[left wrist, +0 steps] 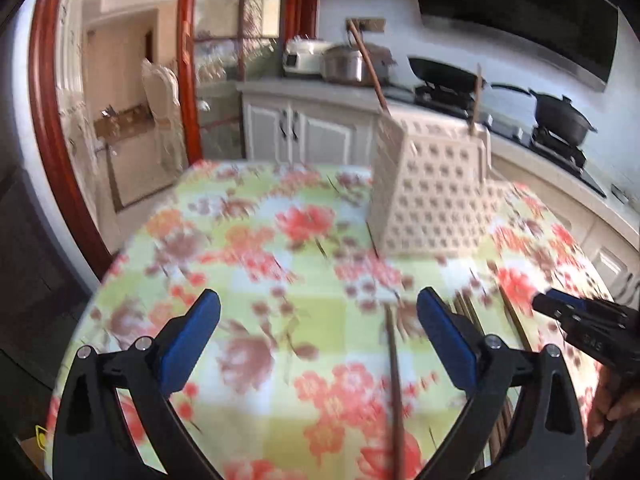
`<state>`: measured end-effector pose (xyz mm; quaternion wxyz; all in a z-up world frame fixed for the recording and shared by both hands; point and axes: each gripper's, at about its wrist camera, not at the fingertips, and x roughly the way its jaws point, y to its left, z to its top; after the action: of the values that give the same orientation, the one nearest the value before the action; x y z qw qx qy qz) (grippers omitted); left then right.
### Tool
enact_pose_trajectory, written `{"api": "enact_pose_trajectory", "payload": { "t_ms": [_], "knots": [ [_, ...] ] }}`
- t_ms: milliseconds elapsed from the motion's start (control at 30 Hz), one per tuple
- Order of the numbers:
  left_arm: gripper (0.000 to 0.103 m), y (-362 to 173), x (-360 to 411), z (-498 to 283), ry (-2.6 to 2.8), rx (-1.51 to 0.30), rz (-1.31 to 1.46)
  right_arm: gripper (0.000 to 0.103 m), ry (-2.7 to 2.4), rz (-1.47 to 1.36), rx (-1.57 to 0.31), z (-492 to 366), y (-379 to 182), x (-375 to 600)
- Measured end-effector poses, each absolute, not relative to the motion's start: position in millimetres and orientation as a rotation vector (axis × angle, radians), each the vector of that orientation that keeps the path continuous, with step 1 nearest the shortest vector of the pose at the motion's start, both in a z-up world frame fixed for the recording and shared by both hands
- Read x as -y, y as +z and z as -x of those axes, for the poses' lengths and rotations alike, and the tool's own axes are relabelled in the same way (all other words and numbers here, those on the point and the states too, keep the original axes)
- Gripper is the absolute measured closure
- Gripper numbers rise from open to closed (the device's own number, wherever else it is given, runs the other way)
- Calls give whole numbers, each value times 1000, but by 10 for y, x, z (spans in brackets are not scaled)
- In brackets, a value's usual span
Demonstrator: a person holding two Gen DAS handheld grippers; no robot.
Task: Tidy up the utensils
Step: 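Lower both tools onto wooden chopsticks on the table and close them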
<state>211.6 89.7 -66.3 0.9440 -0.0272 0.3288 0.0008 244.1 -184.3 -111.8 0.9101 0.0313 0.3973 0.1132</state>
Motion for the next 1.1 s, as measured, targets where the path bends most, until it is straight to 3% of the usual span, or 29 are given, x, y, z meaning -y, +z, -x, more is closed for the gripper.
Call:
{"api": "enact_pose_trajectory", "payload": {
  "t_ms": [133, 367, 833, 900, 967, 1100],
  "knots": [
    [9, -850, -743, -2108, -6, -704, 6, 73, 231, -56, -842, -2443, -1211, 1832],
    [24, -1099, -550, -2233, -34, -820, -55, 73, 235, -2, -879, -2448, -1320, 1753],
    [24, -1221, -499, -2224, -25, -855, -59, 74, 208, 119, -887, -2506, -1349, 1576],
    [24, -1218, -493, -2226, -27, -855, -59, 78, 207, 120, -884, -2483, -1354, 1585],
    [24, -1219, -485, -2237, -31, -857, -59, 89, 212, 112, -881, -2459, -1356, 1600],
    [24, -1240, -446, -2268, -40, -865, -59, 93, 223, 99, -882, -2453, -1359, 1624]
  ]
}}
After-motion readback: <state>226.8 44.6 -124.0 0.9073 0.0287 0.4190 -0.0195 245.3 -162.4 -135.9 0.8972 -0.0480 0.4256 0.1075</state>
